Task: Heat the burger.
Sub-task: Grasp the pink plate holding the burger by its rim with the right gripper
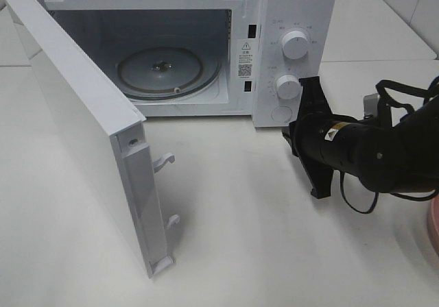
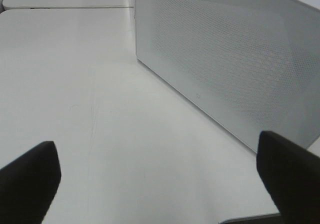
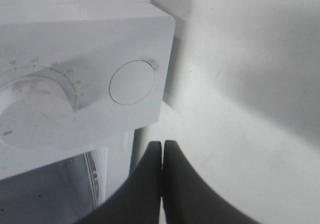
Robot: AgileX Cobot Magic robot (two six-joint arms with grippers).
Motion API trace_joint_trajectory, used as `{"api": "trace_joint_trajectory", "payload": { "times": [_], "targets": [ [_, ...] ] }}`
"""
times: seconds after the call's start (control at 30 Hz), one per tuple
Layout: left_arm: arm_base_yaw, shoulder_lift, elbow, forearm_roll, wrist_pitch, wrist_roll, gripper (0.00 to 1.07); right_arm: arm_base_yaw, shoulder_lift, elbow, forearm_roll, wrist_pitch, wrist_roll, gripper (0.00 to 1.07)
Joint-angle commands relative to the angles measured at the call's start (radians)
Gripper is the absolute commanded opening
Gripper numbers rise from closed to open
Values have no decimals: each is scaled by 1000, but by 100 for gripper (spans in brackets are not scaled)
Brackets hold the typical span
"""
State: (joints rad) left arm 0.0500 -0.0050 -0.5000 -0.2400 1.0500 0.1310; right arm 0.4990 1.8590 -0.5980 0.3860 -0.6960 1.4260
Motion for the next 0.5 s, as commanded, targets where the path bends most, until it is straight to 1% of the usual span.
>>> {"api": "trace_joint_trajectory", "payload": {
  "times": [0.03,0.07,0.13,0.17,0.2,0.27,0.3,0.33,0.37,0.4,0.47,0.5],
  "targets": [
    [2,-7,1,0,-14,-2,100,-4,-85,44,-62,110,-94,0],
    [2,-7,1,0,-14,-2,100,-4,-85,44,-62,110,-94,0],
    [2,-7,1,0,-14,-2,100,-4,-126,60,-94,194,-169,0],
    [2,-7,1,0,-14,-2,100,-4,-126,60,-94,194,-169,0],
    [2,-7,1,0,-14,-2,100,-4,-157,62,-115,251,-227,0],
    [2,-7,1,0,-14,-2,100,-4,-173,61,-132,283,-256,0],
    [2,-7,1,0,-14,-2,100,-4,-200,61,-177,333,-302,0],
    [2,-7,1,0,-14,-2,100,-4,-200,61,-177,333,-302,0],
    [2,-7,1,0,-14,-2,100,-4,-216,61,-203,361,-324,0],
    [2,-7,1,0,-14,-2,100,-4,-245,61,-246,423,-361,0],
    [2,-7,1,0,-14,-2,100,-4,-260,61,-268,455,-379,0],
    [2,-7,1,0,-14,-2,100,-4,-288,60,-313,515,-415,0]
  ]
}}
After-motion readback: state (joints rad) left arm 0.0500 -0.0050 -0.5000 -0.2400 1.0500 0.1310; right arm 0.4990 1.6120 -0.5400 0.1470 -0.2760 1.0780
